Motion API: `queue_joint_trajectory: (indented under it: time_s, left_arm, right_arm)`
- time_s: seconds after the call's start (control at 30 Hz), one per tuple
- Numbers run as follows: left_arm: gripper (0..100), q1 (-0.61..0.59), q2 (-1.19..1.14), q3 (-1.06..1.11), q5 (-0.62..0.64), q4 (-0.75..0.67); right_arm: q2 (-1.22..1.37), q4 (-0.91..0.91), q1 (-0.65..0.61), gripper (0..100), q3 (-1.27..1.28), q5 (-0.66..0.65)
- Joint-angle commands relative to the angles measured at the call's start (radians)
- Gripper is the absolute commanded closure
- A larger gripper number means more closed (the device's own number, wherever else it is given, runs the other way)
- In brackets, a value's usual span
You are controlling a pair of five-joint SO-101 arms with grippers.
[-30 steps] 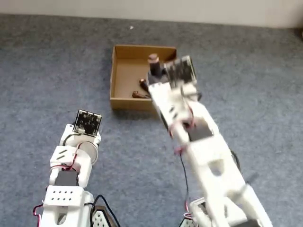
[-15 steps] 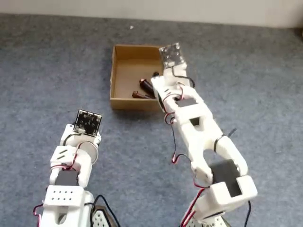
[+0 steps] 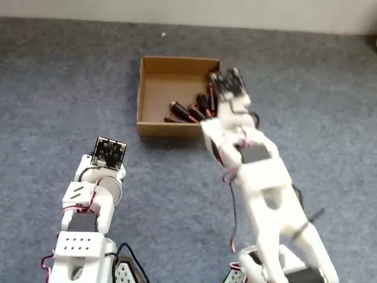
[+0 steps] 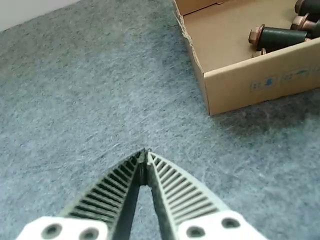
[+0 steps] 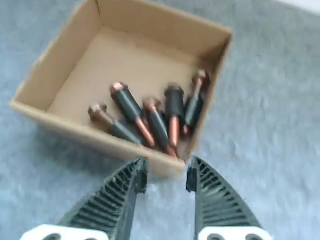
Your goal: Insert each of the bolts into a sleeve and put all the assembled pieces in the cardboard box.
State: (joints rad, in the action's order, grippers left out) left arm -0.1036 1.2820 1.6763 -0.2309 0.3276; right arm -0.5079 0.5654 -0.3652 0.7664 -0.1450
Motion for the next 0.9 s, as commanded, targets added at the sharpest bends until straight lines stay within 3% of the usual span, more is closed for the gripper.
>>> queue_joint_trajectory:
  time_s: [0.0, 0.4, 0.63, 0.87]
  left_arm:
    - [99, 0.01, 0.001, 0.025, -0.015, -0.017]
    - [99, 0.01, 0.001, 0.025, -0.015, -0.017]
    - [99, 0.01, 0.001, 0.025, -0.015, -0.017]
    - [99, 0.01, 0.001, 0.025, -0.015, -0.017]
  right_arm:
    - [-0.305, 0.005, 0.047, 87.9, 0.217, 0.005]
    - [-0.977, 0.004, 0.139, 87.9, 0.708, -0.003]
    - [-1.32, 0.01, 0.139, 89.5, 0.969, -0.087]
    - [-1.3, 0.07, 0.137, 98.3, 1.029, -0.176]
